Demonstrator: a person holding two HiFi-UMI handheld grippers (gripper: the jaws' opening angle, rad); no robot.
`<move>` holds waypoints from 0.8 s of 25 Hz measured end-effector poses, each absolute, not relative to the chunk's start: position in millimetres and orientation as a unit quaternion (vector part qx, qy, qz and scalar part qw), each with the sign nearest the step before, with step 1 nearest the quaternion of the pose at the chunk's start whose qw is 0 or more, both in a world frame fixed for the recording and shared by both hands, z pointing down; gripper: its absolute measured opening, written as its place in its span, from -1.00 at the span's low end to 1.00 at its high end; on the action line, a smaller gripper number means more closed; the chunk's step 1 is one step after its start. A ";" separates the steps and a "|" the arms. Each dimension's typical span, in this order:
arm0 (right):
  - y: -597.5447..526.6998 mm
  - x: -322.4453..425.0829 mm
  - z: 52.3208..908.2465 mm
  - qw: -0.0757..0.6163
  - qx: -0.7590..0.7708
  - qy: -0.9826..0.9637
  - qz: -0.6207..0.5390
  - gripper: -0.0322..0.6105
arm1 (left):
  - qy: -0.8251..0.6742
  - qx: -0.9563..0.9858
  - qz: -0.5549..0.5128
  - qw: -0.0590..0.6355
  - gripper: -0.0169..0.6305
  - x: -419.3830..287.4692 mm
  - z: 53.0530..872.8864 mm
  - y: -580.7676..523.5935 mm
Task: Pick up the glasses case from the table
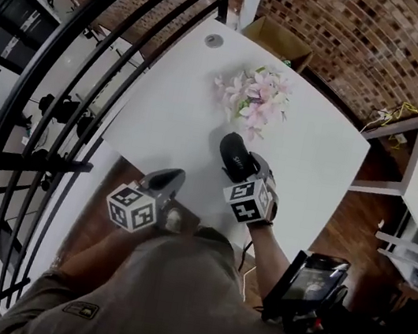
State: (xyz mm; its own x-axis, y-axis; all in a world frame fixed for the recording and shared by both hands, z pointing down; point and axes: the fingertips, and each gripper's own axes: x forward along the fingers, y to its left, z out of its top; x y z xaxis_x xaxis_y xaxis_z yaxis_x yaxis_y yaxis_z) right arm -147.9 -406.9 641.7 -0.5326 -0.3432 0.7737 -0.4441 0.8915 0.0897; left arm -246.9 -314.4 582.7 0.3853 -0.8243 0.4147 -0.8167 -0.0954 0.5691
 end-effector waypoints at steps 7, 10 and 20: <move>-393.4 -124.7 581.8 0.333 0.311 -0.880 0.134 0.24 | -0.524 0.780 -0.022 0.342 -0.94 -238.4 543.6 -325.5; -383.3 -109.8 560.4 0.299 0.343 -0.878 0.148 0.25 | -0.509 0.796 -0.030 0.326 -0.94 -232.0 527.6 -325.7; -345.0 -72.2 493.6 0.204 0.427 -0.866 0.158 0.25 | -0.453 0.844 -0.049 0.283 -0.95 -202.8 478.6 -326.3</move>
State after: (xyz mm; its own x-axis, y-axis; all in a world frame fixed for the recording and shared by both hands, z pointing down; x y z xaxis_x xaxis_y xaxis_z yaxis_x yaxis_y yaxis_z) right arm -72.2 -345.0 493.6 -0.5510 -0.6759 0.4896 -0.8053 0.5845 -0.0994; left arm -202.8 -326.3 478.6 0.5845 -0.7924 0.1747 -0.7373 -0.4287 0.5221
